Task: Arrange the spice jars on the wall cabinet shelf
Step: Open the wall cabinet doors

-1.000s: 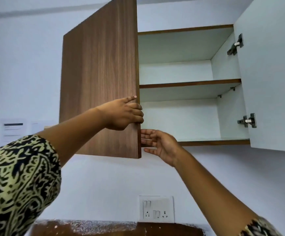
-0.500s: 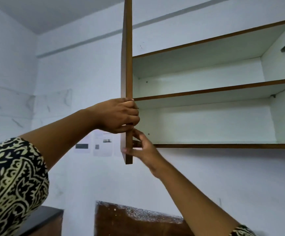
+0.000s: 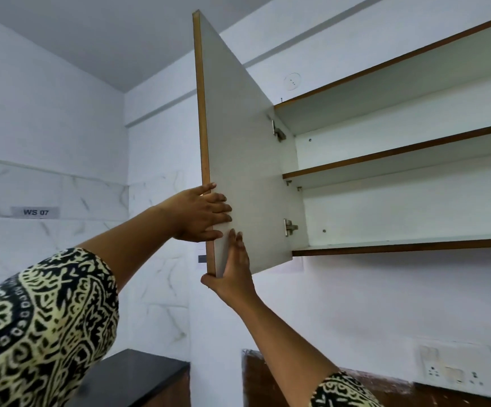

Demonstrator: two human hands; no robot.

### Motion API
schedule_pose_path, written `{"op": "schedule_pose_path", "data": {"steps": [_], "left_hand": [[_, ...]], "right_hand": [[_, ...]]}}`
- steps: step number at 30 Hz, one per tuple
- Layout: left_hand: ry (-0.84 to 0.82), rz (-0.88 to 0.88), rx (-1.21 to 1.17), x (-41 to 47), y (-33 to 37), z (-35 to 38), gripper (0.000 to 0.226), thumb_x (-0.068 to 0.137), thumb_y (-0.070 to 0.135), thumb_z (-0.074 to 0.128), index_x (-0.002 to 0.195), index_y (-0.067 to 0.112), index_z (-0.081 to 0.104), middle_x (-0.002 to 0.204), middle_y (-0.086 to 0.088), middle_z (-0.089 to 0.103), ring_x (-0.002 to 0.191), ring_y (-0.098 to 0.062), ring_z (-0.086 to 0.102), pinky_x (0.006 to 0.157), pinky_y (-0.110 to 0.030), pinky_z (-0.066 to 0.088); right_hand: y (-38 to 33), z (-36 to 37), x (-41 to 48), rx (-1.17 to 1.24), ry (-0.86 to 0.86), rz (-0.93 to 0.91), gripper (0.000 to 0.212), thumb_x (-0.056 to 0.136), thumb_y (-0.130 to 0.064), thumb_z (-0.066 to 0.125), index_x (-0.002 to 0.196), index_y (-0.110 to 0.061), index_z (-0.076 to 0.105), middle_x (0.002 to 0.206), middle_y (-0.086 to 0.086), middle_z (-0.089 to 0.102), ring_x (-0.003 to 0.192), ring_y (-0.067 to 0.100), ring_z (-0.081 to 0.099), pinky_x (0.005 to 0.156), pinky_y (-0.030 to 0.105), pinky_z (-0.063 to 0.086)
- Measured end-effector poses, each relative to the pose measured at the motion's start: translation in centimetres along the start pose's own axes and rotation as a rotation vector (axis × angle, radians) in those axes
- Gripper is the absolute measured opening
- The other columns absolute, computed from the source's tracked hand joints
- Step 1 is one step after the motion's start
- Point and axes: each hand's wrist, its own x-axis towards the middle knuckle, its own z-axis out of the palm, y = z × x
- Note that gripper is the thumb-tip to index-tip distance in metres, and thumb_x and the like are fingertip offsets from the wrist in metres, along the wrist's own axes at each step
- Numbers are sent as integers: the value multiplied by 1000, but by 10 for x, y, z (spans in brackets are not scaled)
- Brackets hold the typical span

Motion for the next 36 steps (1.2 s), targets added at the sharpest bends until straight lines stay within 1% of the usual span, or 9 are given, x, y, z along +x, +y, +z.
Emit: {"op": "schedule_pose_path", "data": {"steps": [6,8,16,20,24,26,28,31,36], "left_hand": [[-197,-103,20,-13,0,51,70,95,58,19,151,22,-4,160,-4,-7,147,-25,-11,116,-42,-11],[-183,-130,14,-16,-1,67,72,95,60,18,150,21,-7,160,-5,-11,146,-25,-14,115,-42,-13],[-131,-118,-23,-14,-4,72,75,92,64,19,150,25,-6,160,-3,-11,146,-24,-14,115,-42,-13],[-30,-132,-70,-20,7,64,69,95,58,24,152,23,6,161,-3,2,148,-24,-5,117,-42,-9],[147,-279,-291,-25,40,61,60,96,49,30,148,17,27,158,-4,21,148,-22,6,118,-41,-6],[184,-326,-387,-24,66,61,57,96,47,31,142,15,40,151,-5,35,145,-24,18,118,-41,-4],[221,-353,-501,-21,95,59,52,96,45,32,134,14,48,140,-6,49,135,-26,37,118,-43,9],[269,-358,-628,-16,144,58,44,96,42,33,128,17,51,127,-5,59,117,-26,52,99,-39,35],[167,-257,-912,6,235,71,44,96,44,36,133,25,46,130,1,58,120,-21,51,91,-37,41]], "right_hand": [[-1,51,11,-229,-48,-47,110,79,-40,68,148,-18,-15,158,3,-16,147,19,-7,121,36,11],[3,60,12,-289,-51,-80,106,82,-39,66,148,-17,-14,159,4,-13,148,21,-3,120,38,14],[11,44,15,-213,-209,-84,106,83,-23,67,147,-21,-18,157,1,-22,147,16,-12,118,32,4],[7,18,9,-144,-239,-47,94,86,-20,65,150,-25,-4,160,-3,-7,147,14,1,118,31,13],[11,-9,-3,-130,-261,30,81,86,-20,64,150,-27,15,159,-2,15,145,15,19,115,27,20],[18,-19,-12,-200,-290,34,77,86,-21,63,149,-27,20,157,-2,22,143,15,25,112,25,23],[27,-29,-24,-269,-292,38,71,87,-21,62,148,-23,25,154,0,30,140,16,30,105,19,25],[47,-45,-49,-328,-311,86,63,88,-22,62,144,-20,33,149,2,40,135,18,38,100,21,30],[100,-66,-103,-335,-335,292,48,87,-23,63,132,-19,49,137,3,54,125,18,51,100,26,38]]}}
